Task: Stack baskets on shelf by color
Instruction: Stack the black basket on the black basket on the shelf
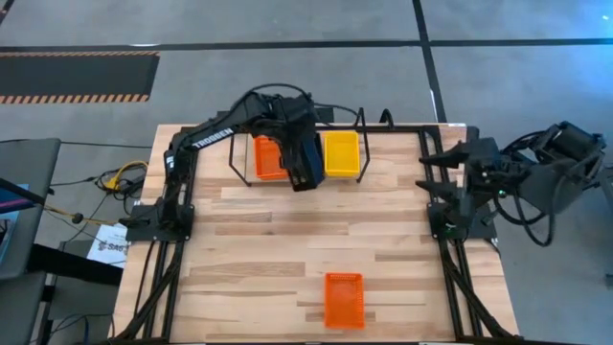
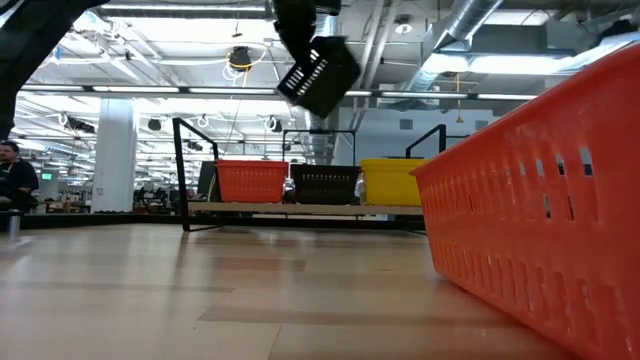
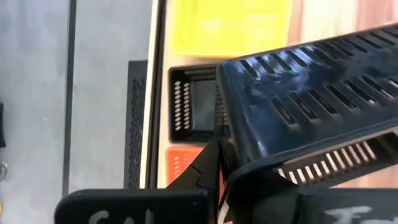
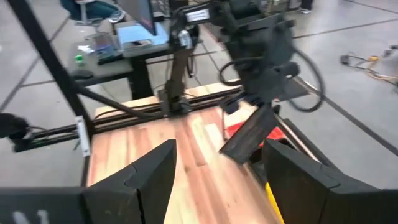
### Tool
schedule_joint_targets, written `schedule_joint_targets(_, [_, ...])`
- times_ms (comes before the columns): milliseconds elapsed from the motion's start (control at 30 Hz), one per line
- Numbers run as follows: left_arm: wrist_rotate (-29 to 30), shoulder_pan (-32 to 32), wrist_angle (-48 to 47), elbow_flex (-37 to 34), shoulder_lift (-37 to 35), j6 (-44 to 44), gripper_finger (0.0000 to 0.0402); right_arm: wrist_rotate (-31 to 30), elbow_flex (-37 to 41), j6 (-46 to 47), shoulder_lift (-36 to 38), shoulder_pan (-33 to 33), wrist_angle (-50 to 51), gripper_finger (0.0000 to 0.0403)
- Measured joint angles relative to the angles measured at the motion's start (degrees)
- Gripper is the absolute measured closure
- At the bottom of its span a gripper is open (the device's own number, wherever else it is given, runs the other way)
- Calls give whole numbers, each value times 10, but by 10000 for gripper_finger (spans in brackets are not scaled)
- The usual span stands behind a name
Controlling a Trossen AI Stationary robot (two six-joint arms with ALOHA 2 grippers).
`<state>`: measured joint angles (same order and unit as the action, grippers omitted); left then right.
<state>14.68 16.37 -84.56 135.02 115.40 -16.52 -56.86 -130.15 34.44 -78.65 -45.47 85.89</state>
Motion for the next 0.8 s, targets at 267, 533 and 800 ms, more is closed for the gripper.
schedule_joint_targets(267, [8,35,-12,-1,-33,-9,401,0,0,0,8,-25,-17,143])
schedule_joint_targets(533, [20,69,59,0,-124,-90,401,-50,0,0,11,5,-39,143])
schedule_joint_targets(800, [-15,127,101,0,-135,-178,401,-64,1,0,3,61,-52,143])
